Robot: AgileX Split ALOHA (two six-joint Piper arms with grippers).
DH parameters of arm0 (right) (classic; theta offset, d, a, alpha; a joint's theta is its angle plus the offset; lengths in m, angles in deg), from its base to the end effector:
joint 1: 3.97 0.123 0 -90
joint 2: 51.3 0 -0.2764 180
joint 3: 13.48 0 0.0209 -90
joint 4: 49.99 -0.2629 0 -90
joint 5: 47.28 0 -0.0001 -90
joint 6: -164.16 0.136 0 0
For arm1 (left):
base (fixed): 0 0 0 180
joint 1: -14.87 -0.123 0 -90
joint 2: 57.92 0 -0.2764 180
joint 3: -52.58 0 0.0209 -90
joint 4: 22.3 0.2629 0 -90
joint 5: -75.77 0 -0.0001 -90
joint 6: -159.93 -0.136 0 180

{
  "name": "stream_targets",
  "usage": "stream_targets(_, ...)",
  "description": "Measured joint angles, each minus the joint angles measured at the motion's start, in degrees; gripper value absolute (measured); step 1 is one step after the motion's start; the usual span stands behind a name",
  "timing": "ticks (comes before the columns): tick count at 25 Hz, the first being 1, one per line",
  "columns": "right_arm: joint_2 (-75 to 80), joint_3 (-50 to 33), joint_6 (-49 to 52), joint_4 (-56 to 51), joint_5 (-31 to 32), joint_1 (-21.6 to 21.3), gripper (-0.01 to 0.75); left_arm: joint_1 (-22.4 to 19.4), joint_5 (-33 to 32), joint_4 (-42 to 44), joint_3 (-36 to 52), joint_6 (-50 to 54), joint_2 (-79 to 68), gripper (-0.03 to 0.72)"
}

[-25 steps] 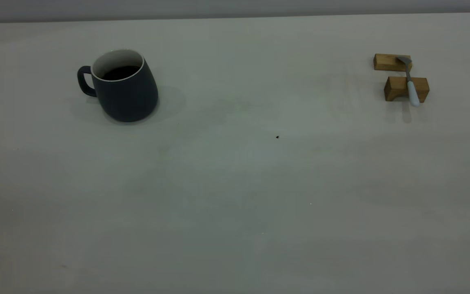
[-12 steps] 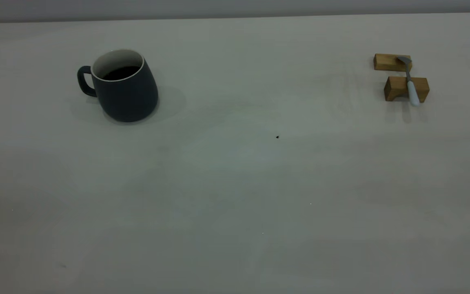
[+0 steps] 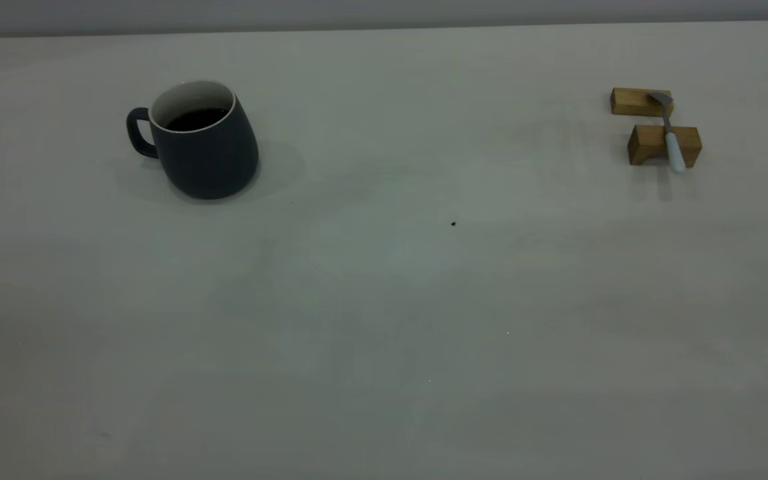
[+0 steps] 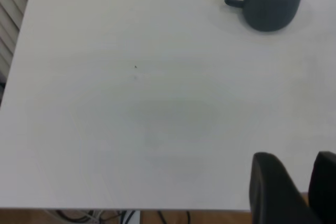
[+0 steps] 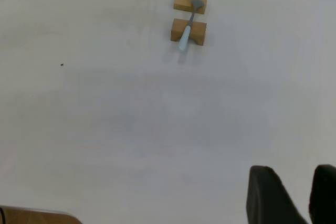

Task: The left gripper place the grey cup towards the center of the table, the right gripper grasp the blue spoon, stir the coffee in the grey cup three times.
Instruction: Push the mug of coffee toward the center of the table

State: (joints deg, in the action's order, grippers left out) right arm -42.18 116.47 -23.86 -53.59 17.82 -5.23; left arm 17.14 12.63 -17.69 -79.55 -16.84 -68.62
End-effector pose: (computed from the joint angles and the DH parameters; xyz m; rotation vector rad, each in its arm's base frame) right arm 0.0545 0.0066 0.2430 -0.1317 2.1631 -0.0160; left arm 0.0576 0.0075 0.2580 -0.0217 2.1215 0.0408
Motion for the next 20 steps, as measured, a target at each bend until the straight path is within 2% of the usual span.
stream_targets(5,0.0,0.0,0.0,0.0,0.0,0.0,0.238,0.0,5.9,0.2,-2.3,-1.8,-14.6,0.319)
stream_targets(10,0.0,0.0,0.0,0.0,0.0,0.0,0.238,0.0,15.8,0.6,-5.9,-6.3,-34.7,0.340)
stream_targets(13,0.0,0.0,0.0,0.0,0.0,0.0,0.238,0.0,21.0,0.8,-10.0,-10.0,-47.6,0.340)
stream_targets(16,0.0,0.0,0.0,0.0,0.0,0.0,0.238,0.0,23.1,0.2,-16.3,-14.7,-61.9,0.346)
stream_targets(18,0.0,0.0,0.0,0.0,0.0,0.0,0.238,0.0,23.5,-0.5,-21.5,-19.9,-71.9,0.381)
stream_targets(20,0.0,0.0,0.0,0.0,0.0,0.0,0.238,0.0,23.2,-0.9,-27.6,-25.0,-80.5,0.462)
